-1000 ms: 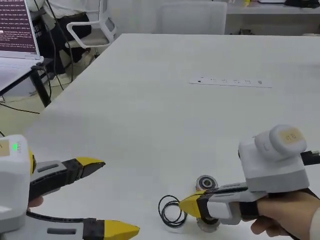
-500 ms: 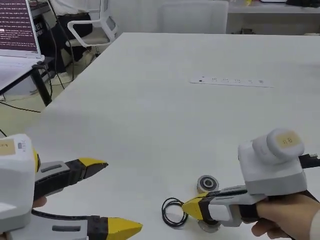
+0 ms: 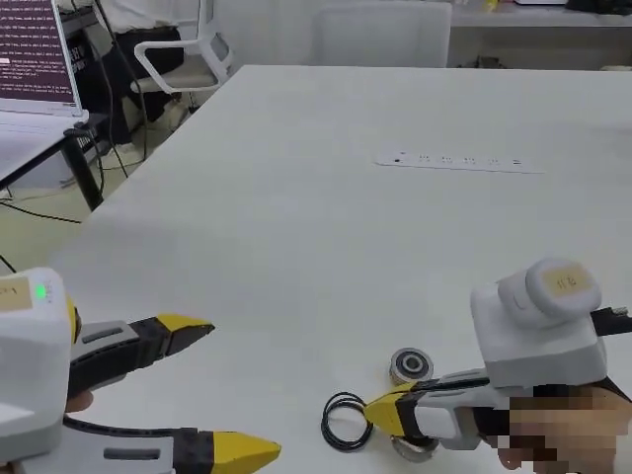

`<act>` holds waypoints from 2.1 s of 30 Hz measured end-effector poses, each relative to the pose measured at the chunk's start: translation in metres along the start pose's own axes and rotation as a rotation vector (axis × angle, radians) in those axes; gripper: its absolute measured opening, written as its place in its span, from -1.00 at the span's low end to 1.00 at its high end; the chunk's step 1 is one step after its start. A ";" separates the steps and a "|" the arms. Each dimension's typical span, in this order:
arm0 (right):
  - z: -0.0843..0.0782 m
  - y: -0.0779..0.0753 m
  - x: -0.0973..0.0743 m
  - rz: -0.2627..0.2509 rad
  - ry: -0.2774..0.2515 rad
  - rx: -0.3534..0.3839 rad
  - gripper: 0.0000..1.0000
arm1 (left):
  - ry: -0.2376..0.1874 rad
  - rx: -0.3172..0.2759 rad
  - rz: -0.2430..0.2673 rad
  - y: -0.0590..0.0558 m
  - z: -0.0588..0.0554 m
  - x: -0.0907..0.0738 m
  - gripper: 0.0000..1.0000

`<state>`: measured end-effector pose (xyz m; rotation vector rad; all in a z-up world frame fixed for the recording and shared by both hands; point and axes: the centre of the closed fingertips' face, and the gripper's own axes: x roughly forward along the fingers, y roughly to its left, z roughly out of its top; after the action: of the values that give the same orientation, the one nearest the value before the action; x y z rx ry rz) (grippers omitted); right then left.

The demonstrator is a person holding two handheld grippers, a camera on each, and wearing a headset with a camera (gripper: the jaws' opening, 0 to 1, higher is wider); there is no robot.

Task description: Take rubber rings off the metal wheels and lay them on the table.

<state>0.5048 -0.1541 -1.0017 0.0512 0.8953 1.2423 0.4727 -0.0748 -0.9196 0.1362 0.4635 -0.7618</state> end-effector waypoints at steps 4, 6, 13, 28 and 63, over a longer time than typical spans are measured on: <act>0.000 0.000 0.000 -0.003 0.004 -0.012 -1.00 | 0.001 0.003 0.000 0.000 0.000 0.000 0.50; 0.000 0.000 0.000 -0.009 0.007 -0.028 -1.00 | 0.002 0.003 -0.001 0.000 0.000 0.000 0.50; -0.001 -0.002 0.001 -0.028 0.017 -0.082 -1.00 | 0.005 0.004 -0.001 0.000 -0.001 0.000 0.49; -0.002 -0.006 0.001 -0.063 0.043 -0.161 -0.93 | 0.006 0.007 0.000 0.000 -0.001 0.000 0.49; 0.057 0.017 -0.050 -0.073 -0.134 -0.283 -0.78 | 0.017 0.050 -0.008 -0.003 0.001 0.000 0.57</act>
<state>0.5241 -0.1649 -0.9270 -0.1214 0.5955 1.2712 0.4712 -0.0768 -0.9190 0.1872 0.4614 -0.7810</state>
